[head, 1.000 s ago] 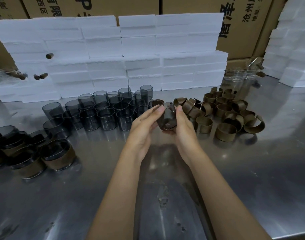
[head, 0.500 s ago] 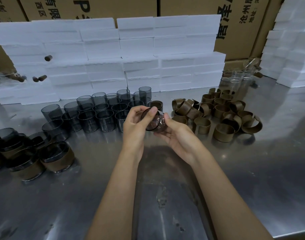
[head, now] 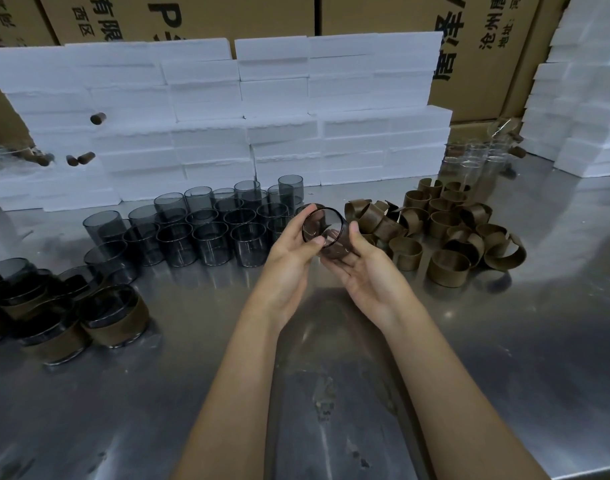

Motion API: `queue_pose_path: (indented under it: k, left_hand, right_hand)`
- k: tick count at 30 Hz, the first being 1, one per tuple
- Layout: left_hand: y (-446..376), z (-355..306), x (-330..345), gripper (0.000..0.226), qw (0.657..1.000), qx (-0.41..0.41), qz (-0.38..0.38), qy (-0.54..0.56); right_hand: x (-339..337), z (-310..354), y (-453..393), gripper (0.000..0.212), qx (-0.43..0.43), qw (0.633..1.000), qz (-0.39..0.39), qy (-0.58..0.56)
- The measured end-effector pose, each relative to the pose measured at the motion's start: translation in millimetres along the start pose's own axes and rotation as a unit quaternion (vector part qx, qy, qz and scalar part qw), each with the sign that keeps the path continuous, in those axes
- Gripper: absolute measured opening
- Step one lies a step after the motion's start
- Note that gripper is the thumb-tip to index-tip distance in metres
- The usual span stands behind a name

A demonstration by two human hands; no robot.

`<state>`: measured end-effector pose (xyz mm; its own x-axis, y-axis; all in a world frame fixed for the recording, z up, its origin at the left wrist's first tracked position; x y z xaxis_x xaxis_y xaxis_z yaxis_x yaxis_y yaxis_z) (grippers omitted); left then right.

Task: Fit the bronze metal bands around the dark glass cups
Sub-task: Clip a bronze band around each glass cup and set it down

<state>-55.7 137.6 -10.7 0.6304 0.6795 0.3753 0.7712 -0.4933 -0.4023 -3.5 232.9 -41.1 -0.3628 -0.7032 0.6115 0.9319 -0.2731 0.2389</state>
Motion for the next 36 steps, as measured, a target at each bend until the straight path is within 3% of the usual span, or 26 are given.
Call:
queue_pose_path:
  k: [3, 7, 13, 19, 23, 27, 30, 36]
  left_hand:
    - [1.3, 0.0, 1.7, 0.051, 0.998, 0.013, 0.012, -0.053]
    - [0.6, -3.1, -10.7, 0.057, 0.992, 0.028, -0.058, -0.104]
    - [-0.9, 7.8, -26.1, 0.032, 0.988, -0.004, -0.149, 0.033]
    - [-0.1, 23.2, -16.6, 0.041, 0.993, -0.053, -0.105, 0.022]
    - [4.3, 29.4, -17.5, 0.046, 0.99, -0.081, -0.113, 0.025]
    - [9.7, 31.3, -5.4, 0.054, 0.99, -0.107, -0.086, 0.018]
    - [11.1, 30.0, 3.9, 0.063, 0.992, -0.11, -0.055, 0.01]
    - [8.0, 28.8, -6.4, 0.062, 0.992, -0.095, -0.076, 0.018]
  right_hand:
    - [-0.7, 3.4, 0.9, 0.034, -0.015, 1.0, -0.009, 0.02]
    - [0.1, 5.0, 4.0, 0.038, -0.046, 0.992, -0.049, 0.102]
    - [-0.5, 19.5, 12.8, 0.045, -0.134, 0.955, -0.149, 0.219]
    - [6.1, 23.0, 15.7, 0.068, -0.186, 0.934, -0.149, 0.265]
    - [7.3, 26.7, 18.6, 0.058, -0.214, 0.915, -0.165, 0.299]
    - [1.0, 36.2, 26.9, 0.05, -0.258, 0.877, -0.236, 0.329]
    - [-3.3, 39.8, 28.6, 0.045, -0.258, 0.878, -0.249, 0.317]
    - [0.2, 36.7, 27.3, 0.03, -0.256, 0.861, -0.249, 0.361]
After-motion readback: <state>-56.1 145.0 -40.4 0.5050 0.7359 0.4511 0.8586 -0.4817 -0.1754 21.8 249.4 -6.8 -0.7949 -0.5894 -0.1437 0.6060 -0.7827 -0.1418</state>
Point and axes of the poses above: each hand's wrist, its own y-axis away from the middle knuckle, its own x-axis out of the palm, z = x × y, the point moved 10 cm from there along -y, towards the middle knuckle, and after that the axes turned 15 degrees about x, right-handed, at the moved point
